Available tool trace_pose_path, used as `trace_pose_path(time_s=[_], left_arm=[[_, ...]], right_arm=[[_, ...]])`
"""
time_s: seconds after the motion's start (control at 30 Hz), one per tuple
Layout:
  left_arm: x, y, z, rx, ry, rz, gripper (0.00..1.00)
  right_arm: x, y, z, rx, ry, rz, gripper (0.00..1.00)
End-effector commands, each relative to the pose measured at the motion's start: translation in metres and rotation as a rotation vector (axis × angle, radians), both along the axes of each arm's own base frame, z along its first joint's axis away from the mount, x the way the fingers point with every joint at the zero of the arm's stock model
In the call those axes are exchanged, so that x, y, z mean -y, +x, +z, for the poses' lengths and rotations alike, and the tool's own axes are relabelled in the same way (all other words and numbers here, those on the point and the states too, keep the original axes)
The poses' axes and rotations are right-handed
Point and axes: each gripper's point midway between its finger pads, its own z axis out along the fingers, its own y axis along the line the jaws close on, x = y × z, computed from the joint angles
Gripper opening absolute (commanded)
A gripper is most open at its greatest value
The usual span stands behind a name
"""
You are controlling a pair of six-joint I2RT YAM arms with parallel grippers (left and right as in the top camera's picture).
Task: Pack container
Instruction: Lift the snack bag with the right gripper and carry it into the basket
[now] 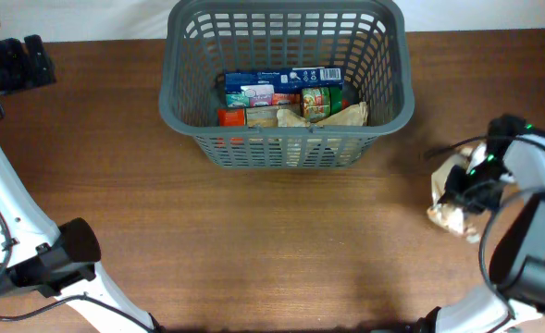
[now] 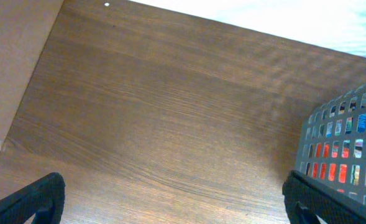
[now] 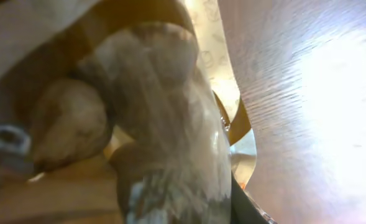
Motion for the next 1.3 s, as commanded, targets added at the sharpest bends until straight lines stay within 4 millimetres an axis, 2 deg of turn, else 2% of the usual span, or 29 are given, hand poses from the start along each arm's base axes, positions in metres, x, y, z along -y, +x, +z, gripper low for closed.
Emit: trace_pose_path(time_s=[0.0, 0.13, 0.2, 0.23, 0.3, 0.37, 0.43, 0.5, 0.57, 0.63, 0.7, 0.83, 0.9, 0.97, 1.07, 1.17, 1.27], left_arm=[[-0.001, -0.001, -0.001, -0.001, -0.006, 0.01, 0.99], [-0.001, -0.001, -0.001, -0.001, -0.006, 0.01, 0.99], [-0.001, -0.001, -0.001, -0.001, -0.006, 0.01, 0.99], [-0.001, -0.001, -0.001, -0.001, -0.006, 0.01, 0.99], [-0.001, -0.001, -0.001, -0.001, -0.006, 0.01, 0.99], [-0.001, -0.001, -0.001, -0.001, -0.006, 0.01, 0.99], [-0.001, -0.001, -0.001, -0.001, -0.006, 0.01, 0.99], [-0.001, -0.001, -0.001, -0.001, -0.006, 0.01, 0.99], [-0.001, -0.001, -0.001, -0.001, -0.006, 0.01, 0.99], [-0.001, -0.001, -0.001, -0.001, -0.006, 0.01, 0.99], [-0.001, -0.001, -0.001, -0.001, -0.006, 0.01, 0.99], [-0.001, -0.001, -0.001, -0.001, -0.006, 0.01, 0.99], [-0.001, -0.001, -0.001, -0.001, -0.006, 0.01, 0.99], [-0.001, -0.001, -0.001, -0.001, -0.006, 0.01, 0.99], [-0.001, -0.001, -0.001, -0.001, -0.006, 0.01, 0.99], [-0.001, -0.001, -0.001, -0.001, -0.006, 0.01, 0.99], [-0.001, -0.001, -0.001, -0.001, -0.006, 0.01, 0.99]], right_arm=[[0.002, 0.046, 0.097, 0.31, -0.033, -0.004, 0.22], [-0.014, 0.067, 0.217, 0.634, -0.035, 0.041, 0.23], [-0.03, 0.067, 0.279, 0.804, -0.046, 0.093, 0.22], [-0.04, 0.064, 0.303, 0.871, -0.049, 0.12, 0.22], [-0.07, 0.054, 0.359, 1.04, -0.046, 0.209, 0.22], [-0.099, 0.043, 0.398, 1.172, -0.035, 0.298, 0.23], [-0.131, 0.032, 0.429, 1.295, -0.018, 0.397, 0.23], [-0.164, 0.024, 0.45, 1.386, 0.025, 0.493, 0.22], [-0.194, 0.02, 0.462, 1.445, 0.081, 0.58, 0.21], [-0.221, 0.026, 0.466, 1.475, 0.127, 0.643, 0.21], [-0.245, 0.042, 0.462, 1.479, 0.141, 0.677, 0.2], [-0.286, 0.092, 0.434, 1.432, 0.159, 0.673, 0.2], [-0.304, 0.123, 0.41, 1.401, 0.148, 0.674, 0.2], [-0.312, 0.147, 0.388, 1.363, 0.142, 0.653, 0.2], [-0.326, 0.181, 0.338, 1.265, 0.152, 0.64, 0.2], [-0.338, 0.199, 0.289, 1.156, 0.174, 0.642, 0.18], [-0.355, 0.207, 0.246, 1.063, 0.246, 0.68, 0.17]])
